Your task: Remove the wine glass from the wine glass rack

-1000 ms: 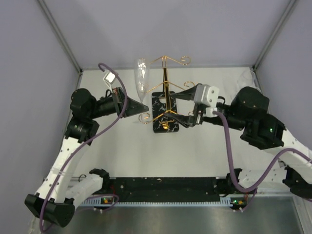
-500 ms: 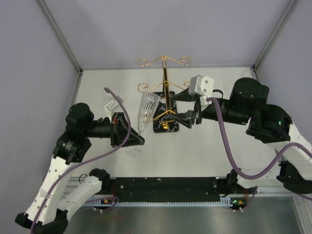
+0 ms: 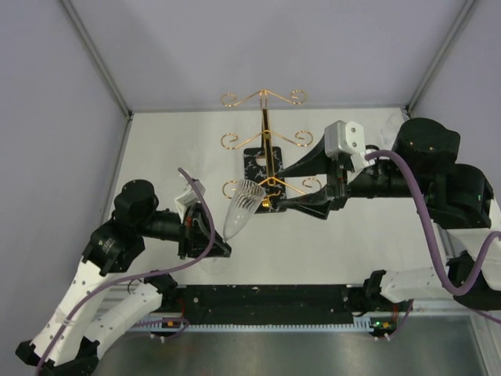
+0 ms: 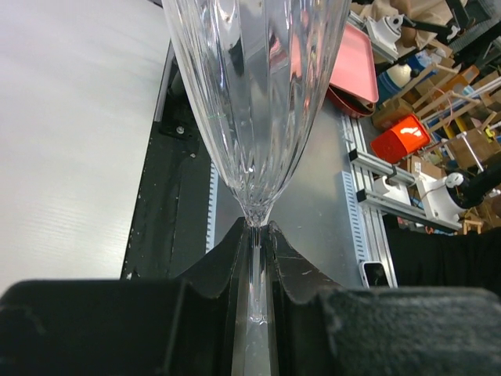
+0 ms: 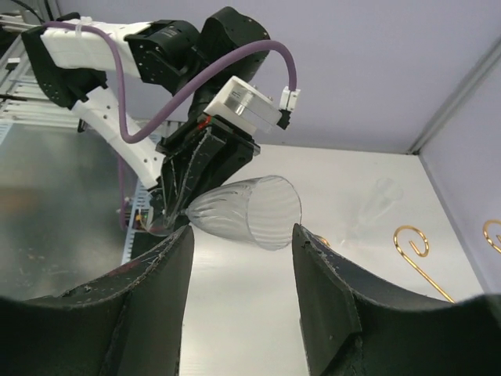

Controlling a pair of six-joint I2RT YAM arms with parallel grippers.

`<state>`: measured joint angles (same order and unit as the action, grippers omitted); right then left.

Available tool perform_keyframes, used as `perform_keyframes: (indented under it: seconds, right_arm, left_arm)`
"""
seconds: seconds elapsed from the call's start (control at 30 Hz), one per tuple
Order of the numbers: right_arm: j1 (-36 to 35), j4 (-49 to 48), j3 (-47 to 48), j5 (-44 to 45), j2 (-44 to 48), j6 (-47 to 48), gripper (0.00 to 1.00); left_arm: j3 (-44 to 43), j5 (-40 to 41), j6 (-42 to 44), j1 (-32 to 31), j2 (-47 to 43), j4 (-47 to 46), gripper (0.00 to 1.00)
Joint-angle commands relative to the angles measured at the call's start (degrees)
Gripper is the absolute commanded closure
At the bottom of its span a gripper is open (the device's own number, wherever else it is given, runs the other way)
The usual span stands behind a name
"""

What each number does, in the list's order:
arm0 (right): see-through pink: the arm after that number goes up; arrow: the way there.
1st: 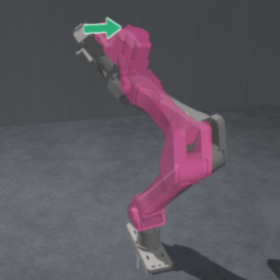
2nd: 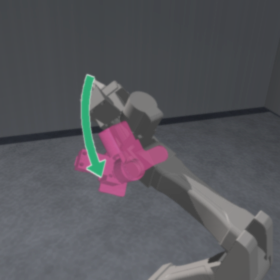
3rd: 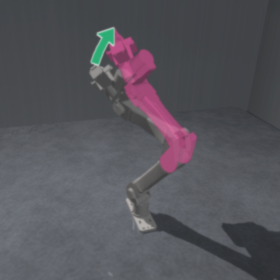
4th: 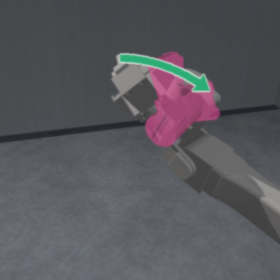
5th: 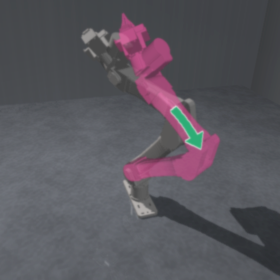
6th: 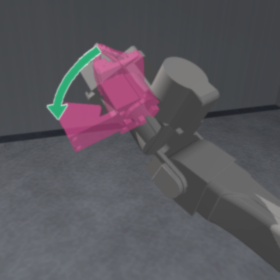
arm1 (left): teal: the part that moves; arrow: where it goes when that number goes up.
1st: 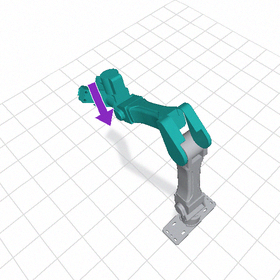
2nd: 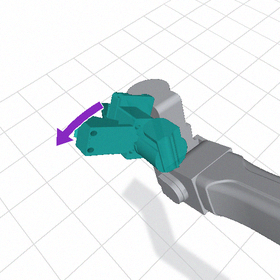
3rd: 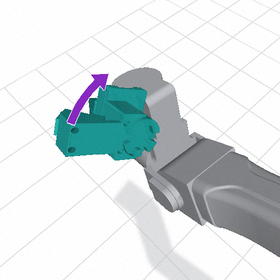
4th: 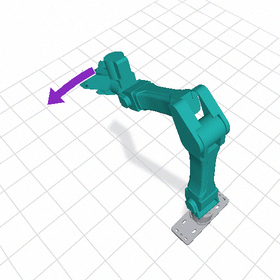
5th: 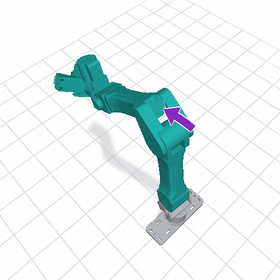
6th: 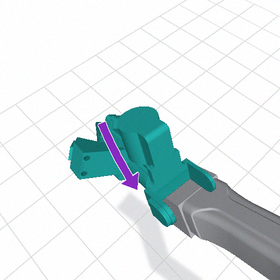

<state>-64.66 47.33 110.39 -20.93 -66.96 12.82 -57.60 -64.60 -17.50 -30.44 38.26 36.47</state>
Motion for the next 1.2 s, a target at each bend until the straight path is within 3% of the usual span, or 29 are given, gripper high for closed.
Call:
perform_keyframes:
  seconds: [0.0,0.63,0.8,1.17]
  right_arm:
    - [-0.55,1.54,2.38,-3.76,-1.68,-2.18,0.47]
    - [-0.55,2.76,0.71,-11.76,-6.17,-3.42,0.54]
    - [-0.55,4.08,0.09,-14.23,-6.6,-3.06,0.6]
    - [-0.55,4.61,0.26,-13.08,-8.98,-2.45,0.6]
  left_arm:
    - [-0.32,0.79,4.14,-1.64,-0.2,0.62,1.0]
    - [-0.58,3.6,6.86,-5.16,-1.52,2.55,1.0]
    - [-0.84,4.48,7.21,-5.33,-1.08,2.82,1.0]
    - [-1.02,4.04,7.21,-5.34,-2.22,2.91,1.0]
